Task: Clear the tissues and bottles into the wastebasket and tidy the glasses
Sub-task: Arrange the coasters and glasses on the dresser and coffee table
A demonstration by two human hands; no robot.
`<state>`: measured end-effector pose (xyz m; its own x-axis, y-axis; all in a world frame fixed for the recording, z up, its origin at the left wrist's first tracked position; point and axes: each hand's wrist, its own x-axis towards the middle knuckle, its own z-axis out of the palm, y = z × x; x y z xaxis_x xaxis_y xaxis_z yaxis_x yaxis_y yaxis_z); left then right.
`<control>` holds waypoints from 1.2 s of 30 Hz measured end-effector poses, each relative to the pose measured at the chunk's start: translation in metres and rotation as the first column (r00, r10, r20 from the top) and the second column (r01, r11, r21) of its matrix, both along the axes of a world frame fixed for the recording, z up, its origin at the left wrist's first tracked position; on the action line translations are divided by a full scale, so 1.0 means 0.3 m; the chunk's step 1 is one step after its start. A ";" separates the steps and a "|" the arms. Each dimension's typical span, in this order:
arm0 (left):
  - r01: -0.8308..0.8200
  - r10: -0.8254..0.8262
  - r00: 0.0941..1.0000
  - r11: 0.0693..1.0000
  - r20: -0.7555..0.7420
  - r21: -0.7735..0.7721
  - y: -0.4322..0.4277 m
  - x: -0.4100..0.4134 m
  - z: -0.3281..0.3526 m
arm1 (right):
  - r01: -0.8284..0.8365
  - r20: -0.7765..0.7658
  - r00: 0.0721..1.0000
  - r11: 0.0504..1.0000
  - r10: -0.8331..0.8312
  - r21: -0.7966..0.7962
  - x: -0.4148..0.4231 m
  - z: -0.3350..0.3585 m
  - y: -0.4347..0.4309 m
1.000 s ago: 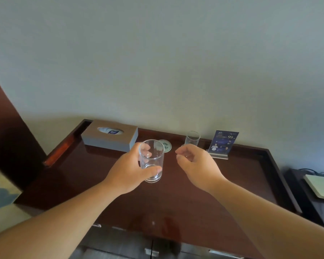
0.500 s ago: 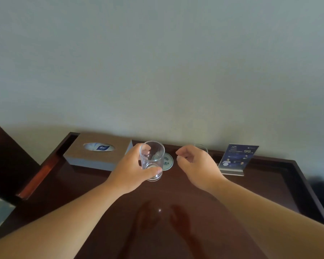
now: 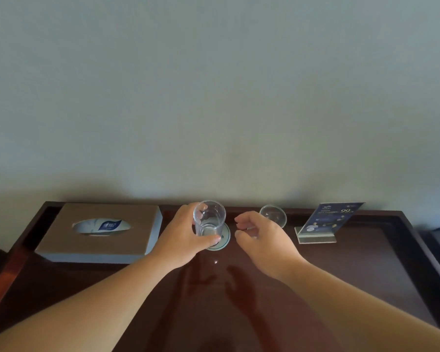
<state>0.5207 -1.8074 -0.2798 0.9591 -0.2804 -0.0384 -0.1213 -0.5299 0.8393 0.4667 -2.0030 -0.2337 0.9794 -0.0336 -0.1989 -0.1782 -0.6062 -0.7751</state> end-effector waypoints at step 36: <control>0.064 -0.065 0.995 0.998 -0.079 -0.015 -0.038 0.142 -0.220 | 0.085 -0.058 0.995 0.996 -0.086 -0.015 0.113 -0.147 0.033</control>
